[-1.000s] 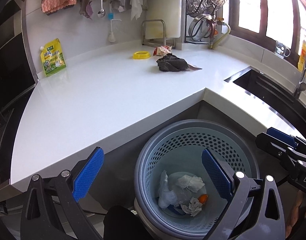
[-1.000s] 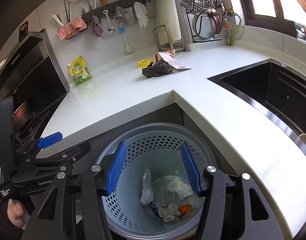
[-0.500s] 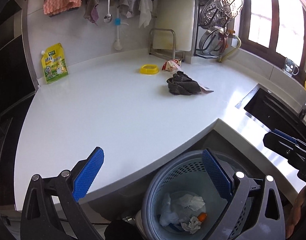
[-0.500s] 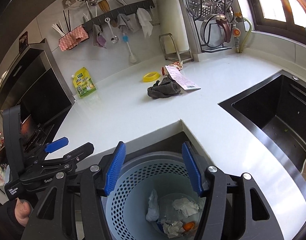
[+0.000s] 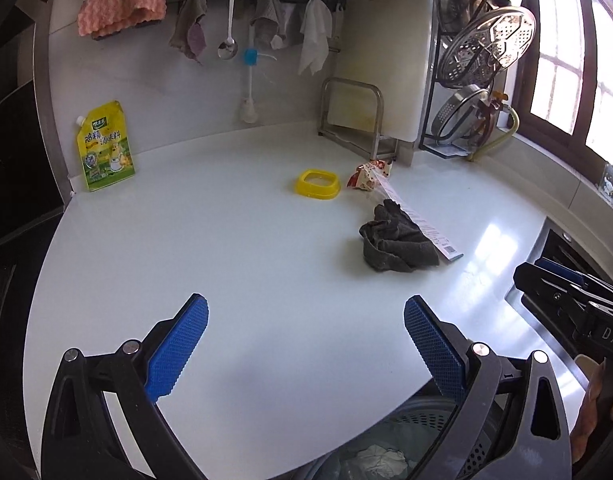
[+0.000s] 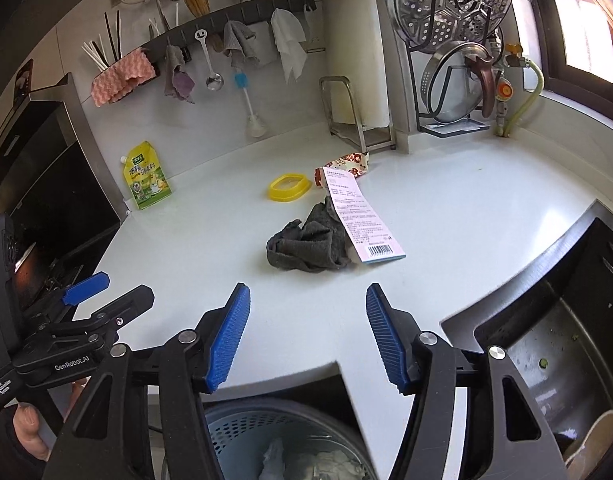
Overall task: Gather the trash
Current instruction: 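Move both open tools over the counter toward the grey cloth and pink leaflet, then close the left tool on the grey cloth while the right tool grasps the pink leaflet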
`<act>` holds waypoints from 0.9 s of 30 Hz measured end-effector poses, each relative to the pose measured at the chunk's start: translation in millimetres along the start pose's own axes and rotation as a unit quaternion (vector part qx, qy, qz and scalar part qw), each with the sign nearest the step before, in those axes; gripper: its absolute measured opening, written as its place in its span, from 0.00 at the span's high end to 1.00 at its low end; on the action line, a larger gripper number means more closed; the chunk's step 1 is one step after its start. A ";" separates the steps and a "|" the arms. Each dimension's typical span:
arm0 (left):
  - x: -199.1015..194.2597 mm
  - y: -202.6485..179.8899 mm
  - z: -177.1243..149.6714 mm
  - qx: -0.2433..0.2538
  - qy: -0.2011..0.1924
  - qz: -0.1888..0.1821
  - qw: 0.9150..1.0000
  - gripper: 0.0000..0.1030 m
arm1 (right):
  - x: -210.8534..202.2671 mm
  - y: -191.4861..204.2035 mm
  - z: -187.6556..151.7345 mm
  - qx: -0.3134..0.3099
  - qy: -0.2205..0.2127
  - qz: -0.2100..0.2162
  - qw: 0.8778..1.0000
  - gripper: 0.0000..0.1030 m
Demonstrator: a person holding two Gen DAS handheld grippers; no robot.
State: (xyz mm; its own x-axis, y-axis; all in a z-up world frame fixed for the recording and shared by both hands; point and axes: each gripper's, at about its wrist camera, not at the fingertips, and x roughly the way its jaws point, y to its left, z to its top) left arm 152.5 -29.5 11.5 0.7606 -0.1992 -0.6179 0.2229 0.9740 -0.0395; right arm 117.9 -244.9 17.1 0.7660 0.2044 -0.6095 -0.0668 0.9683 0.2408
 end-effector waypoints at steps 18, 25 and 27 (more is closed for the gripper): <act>89.9 -14.2 28.4 0.011 0.043 0.027 0.999 0.06 | 131.7 -58.9 55.0 -0.028 0.113 -0.018 0.993 0.36; 101.1 -13.4 30.1 0.008 0.054 0.019 0.998 0.06 | 150.0 -60.6 55.4 -0.051 0.145 -0.006 0.988 0.35; 102.8 -13.0 30.8 0.009 0.056 0.019 0.998 0.06 | 153.4 -58.0 54.7 -0.065 0.150 -0.017 0.986 0.35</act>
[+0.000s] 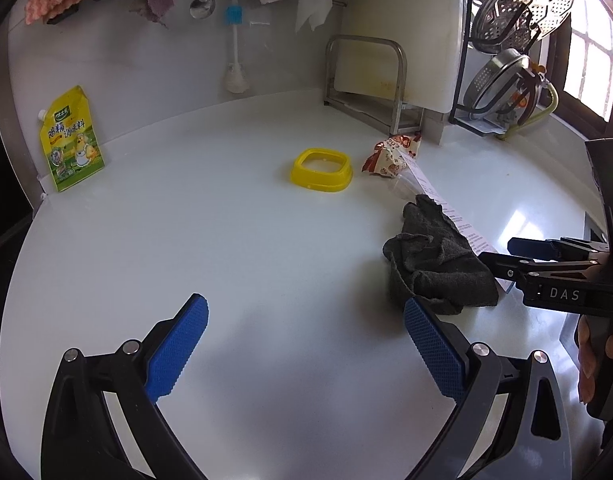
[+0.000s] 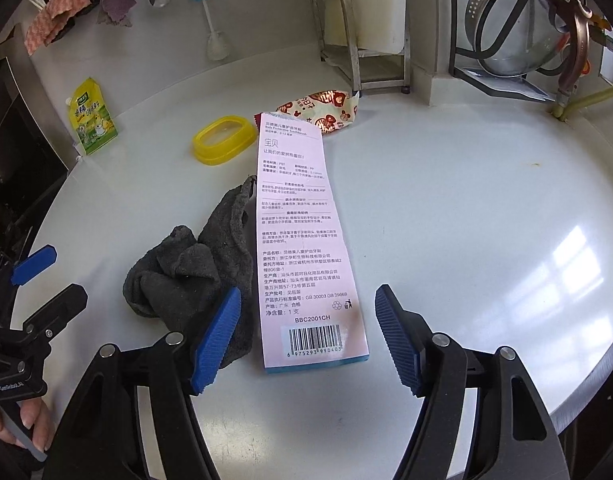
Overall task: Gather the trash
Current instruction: 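Close the left tool on the grey cloth while the right tool grasps the pink leaflet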
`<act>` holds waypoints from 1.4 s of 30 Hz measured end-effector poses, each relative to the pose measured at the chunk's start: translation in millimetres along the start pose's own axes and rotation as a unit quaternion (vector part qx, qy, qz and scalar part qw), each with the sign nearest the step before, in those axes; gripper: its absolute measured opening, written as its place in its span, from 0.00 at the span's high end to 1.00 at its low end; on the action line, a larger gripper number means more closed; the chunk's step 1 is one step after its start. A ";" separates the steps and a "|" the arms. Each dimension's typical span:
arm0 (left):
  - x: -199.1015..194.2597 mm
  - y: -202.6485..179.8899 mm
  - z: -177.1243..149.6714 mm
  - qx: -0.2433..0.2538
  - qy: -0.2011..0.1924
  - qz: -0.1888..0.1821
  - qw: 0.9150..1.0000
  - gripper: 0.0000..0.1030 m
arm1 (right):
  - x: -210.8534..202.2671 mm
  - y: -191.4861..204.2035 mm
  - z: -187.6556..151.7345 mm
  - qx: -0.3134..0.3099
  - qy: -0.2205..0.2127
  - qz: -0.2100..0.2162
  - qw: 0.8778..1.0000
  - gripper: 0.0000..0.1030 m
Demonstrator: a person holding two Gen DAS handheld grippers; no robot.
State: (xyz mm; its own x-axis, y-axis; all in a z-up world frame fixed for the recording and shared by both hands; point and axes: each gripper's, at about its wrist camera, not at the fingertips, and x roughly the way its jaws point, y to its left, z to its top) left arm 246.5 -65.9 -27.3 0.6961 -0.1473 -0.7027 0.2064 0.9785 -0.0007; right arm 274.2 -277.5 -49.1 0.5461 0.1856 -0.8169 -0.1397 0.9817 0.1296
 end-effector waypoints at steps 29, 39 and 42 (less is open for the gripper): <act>9.9 -11.5 20.4 -0.009 -0.008 0.006 1.000 0.06 | 32.9 24.1 22.6 -0.012 -0.021 -0.048 0.999 0.52; 23.8 -32.7 27.8 -0.005 -0.003 -0.004 1.000 0.06 | 5.4 -5.1 9.6 0.048 -0.060 -0.046 0.996 0.52; 30.4 -40.3 30.9 -0.004 0.006 -0.010 1.000 0.06 | 0.5 -15.4 7.7 0.061 -0.066 -0.050 0.995 0.52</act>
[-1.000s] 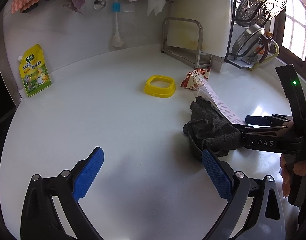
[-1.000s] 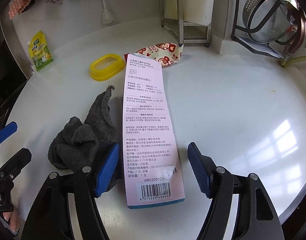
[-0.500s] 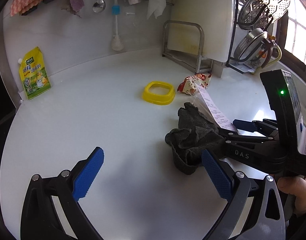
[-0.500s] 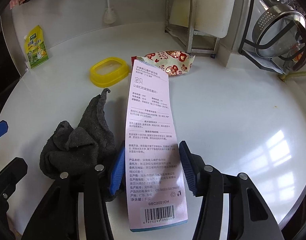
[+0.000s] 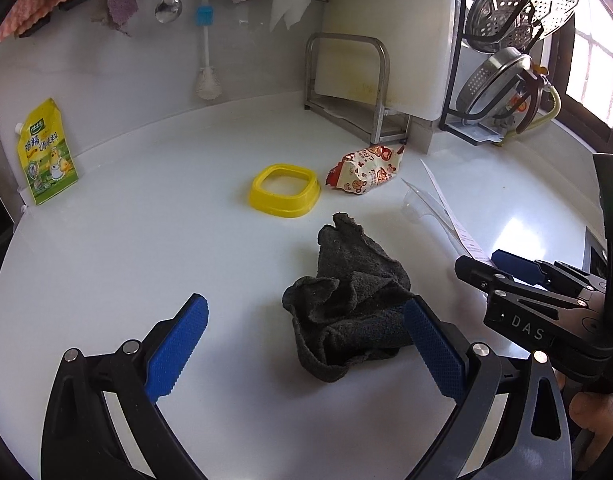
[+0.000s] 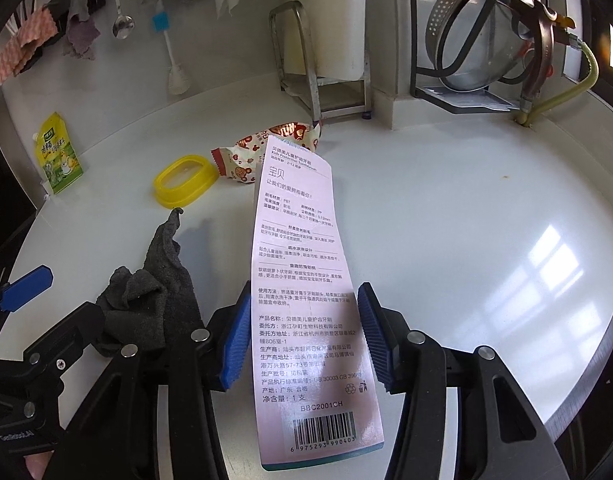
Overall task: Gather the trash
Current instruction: 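Close the left tool on the grey cloth while the right tool grasps the pink leaflet, then lift the grey cloth in the left tool and the leaflet in the right tool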
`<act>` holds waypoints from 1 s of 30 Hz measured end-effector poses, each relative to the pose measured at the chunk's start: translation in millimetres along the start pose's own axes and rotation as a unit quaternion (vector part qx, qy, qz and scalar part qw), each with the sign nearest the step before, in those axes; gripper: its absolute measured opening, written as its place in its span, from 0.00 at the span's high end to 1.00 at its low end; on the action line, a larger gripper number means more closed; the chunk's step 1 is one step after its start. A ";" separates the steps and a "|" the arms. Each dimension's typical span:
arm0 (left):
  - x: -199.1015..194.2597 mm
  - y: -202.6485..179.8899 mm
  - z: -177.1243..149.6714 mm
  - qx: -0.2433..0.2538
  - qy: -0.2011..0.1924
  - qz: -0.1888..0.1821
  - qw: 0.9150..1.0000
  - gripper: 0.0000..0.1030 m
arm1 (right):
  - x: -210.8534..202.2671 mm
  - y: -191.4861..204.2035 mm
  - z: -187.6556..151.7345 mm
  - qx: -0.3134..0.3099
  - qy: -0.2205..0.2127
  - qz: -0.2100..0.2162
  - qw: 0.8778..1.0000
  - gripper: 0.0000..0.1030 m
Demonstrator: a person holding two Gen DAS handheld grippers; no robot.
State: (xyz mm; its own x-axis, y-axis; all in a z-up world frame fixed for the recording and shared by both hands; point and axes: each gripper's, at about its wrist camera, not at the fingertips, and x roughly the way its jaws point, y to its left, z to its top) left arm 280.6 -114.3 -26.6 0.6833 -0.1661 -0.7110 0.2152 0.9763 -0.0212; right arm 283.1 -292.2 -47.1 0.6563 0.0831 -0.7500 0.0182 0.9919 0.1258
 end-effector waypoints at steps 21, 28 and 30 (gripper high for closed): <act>48.3 -25.5 4.1 -0.008 0.053 0.022 0.998 0.09 | -21.0 -30.5 1.8 0.045 -0.028 0.002 0.999 0.52; 46.6 -34.1 5.9 0.014 0.049 0.015 0.999 0.34 | -21.2 -30.9 1.6 0.047 -0.028 0.004 0.999 0.52; 45.1 -33.8 7.3 0.014 0.045 0.007 0.999 0.40 | -21.6 -30.8 1.3 0.047 -0.028 0.005 0.998 0.52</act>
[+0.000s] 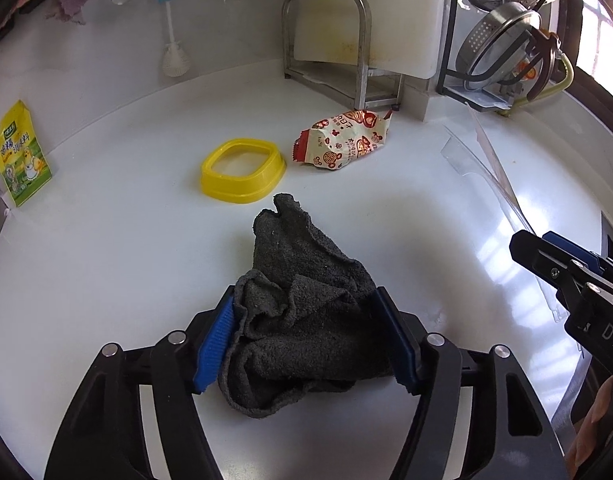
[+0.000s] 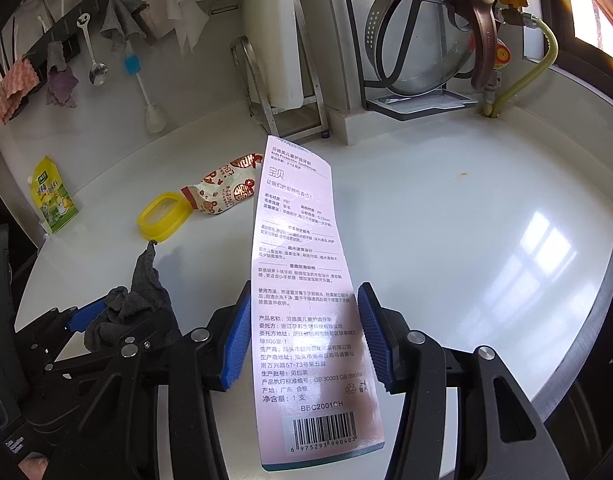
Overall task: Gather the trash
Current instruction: 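Lift the grey cloth in the left tool and the leaflet in the right tool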
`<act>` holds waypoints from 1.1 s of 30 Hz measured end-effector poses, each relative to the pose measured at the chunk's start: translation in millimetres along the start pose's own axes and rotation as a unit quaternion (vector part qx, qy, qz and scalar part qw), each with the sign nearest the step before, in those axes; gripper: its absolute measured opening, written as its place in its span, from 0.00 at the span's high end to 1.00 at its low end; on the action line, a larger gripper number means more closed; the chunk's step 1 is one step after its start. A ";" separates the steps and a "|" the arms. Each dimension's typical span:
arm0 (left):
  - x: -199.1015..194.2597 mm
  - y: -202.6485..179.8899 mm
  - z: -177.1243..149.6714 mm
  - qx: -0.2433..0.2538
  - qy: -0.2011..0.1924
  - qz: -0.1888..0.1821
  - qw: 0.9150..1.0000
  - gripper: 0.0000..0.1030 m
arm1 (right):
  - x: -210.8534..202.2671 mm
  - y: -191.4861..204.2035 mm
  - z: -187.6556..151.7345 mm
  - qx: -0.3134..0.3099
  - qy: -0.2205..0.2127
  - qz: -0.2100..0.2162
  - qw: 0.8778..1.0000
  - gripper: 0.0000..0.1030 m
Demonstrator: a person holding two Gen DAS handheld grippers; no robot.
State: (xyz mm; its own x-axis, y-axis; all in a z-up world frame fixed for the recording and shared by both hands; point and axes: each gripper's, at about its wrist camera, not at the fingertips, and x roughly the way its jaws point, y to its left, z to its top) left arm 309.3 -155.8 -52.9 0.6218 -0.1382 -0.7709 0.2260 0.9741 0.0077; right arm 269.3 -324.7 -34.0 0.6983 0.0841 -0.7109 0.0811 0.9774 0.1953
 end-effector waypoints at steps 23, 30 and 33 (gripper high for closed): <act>-47.3 36.0 -19.0 -0.001 -0.034 -0.033 0.999 0.80 | -27.7 10.9 -22.5 0.005 -0.017 0.019 1.000 0.52; -66.7 35.6 -15.2 0.011 -0.051 -0.035 0.998 0.90 | -37.4 2.7 -23.7 0.019 -0.029 0.030 0.999 0.52; -65.3 34.2 -15.8 0.010 -0.049 -0.031 0.998 0.90 | -39.7 1.0 -23.8 0.022 -0.031 0.034 0.999 0.52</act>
State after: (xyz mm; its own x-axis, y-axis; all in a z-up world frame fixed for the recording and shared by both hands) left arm 264.6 -110.6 -12.3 0.6764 -0.2165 -0.7040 0.2817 0.9592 -0.0244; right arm 224.8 -322.4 -21.7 0.7457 0.1365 -0.6522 0.0624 0.9602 0.2723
